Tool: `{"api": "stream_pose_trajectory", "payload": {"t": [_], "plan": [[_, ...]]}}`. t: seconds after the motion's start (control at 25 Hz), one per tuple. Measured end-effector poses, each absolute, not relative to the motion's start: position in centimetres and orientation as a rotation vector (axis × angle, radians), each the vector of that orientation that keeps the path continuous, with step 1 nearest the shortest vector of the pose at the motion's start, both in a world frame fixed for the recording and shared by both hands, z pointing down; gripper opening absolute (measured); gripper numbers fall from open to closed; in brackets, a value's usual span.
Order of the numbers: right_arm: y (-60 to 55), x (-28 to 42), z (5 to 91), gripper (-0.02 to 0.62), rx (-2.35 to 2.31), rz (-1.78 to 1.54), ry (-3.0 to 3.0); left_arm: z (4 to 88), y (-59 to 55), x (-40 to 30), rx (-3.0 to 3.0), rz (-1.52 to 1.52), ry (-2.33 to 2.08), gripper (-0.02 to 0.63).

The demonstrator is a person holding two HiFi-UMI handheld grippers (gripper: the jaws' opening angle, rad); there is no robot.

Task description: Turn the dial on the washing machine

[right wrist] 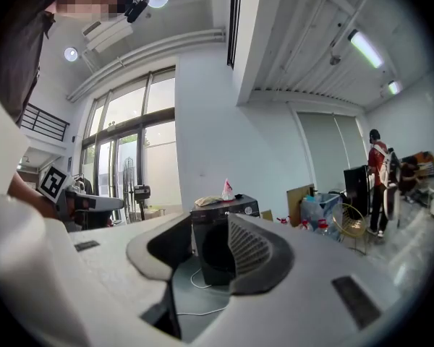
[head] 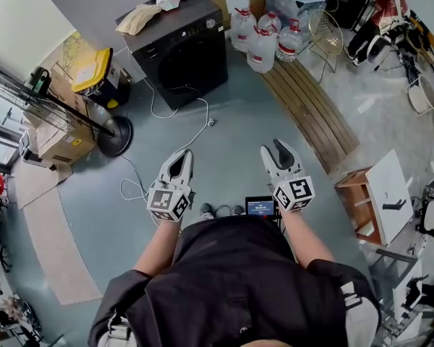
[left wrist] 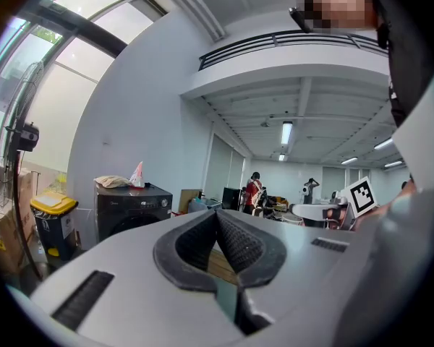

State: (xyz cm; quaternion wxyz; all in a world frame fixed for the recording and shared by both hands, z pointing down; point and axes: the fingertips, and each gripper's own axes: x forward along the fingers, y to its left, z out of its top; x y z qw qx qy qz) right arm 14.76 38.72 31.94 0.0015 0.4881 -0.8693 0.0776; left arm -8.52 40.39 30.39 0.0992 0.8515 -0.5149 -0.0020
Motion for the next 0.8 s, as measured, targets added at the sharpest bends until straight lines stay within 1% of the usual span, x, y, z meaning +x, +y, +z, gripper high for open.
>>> {"api": "stream_pose_trajectory", "payload": {"t": [0.12, 0.28, 0.44, 0.8], "plan": [[39.0, 15.6, 32.5, 0.161, 1.531, 0.266, -2.744, 31.0, 40.8, -8.1, 2.498, -0.005, -1.532, -0.006], [38.8, 16.6, 32.8, 0.161, 1.522, 0.293, -2.772, 31.0, 40.9, -7.6, 2.447, -0.083, -1.534, -0.006], [39.0, 17.7, 33.4, 0.161, 1.544, 0.321, -2.775, 31.0, 40.6, -7.1, 2.450, -0.079, -1.555, -0.006], [35.8, 18.1, 33.7, 0.161, 1.529, 0.303, -2.773, 32.0, 36.9, -6.4, 2.443, -0.077, -1.547, -0.006]]}}
